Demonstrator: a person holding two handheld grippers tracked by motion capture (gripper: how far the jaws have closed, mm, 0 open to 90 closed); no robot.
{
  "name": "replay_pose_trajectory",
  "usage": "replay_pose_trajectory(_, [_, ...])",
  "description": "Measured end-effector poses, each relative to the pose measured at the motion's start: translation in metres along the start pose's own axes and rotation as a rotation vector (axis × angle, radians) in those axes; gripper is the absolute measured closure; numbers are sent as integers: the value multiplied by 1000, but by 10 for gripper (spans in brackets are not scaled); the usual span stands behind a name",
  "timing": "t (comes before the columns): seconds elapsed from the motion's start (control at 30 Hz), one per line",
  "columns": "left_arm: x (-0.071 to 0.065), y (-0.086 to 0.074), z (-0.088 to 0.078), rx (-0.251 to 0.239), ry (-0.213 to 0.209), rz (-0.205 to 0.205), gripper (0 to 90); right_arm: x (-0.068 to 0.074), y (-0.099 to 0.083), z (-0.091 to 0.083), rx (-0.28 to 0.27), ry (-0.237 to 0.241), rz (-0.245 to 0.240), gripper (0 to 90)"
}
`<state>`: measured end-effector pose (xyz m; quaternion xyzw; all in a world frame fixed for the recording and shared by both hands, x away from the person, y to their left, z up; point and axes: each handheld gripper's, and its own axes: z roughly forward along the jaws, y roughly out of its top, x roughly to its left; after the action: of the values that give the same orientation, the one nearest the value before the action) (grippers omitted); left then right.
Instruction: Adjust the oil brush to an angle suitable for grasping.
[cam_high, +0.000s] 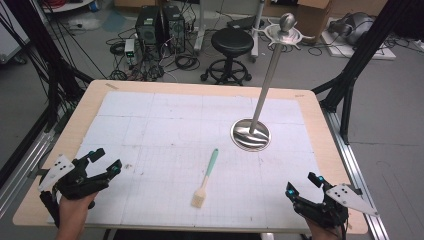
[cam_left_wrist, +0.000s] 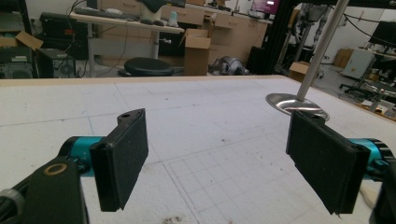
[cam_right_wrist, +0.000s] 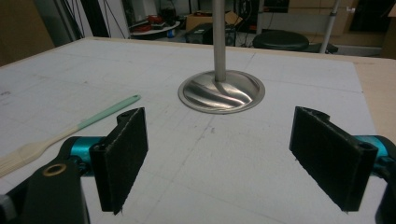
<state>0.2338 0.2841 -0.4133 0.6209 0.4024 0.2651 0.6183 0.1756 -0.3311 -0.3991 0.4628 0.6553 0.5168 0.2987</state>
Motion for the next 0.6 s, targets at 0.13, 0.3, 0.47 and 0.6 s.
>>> replay_pose_trajectory(0.13, [0,0,1,1,3,-2,213,-1,-1,0,1,2,8,186])
replay_pose_trajectory(0.3, [2,-1,0,3,4,-9,213,3,-1,6,24,31,4,201])
replay_pose_trajectory(0.47, [2,0,-4,0,1,1,214,15,3,13,26,96,-15,271])
replay_pose_trajectory(0.6, [0,0,-6,3,-5,13,227,29,6,28,48,129,-30,210])
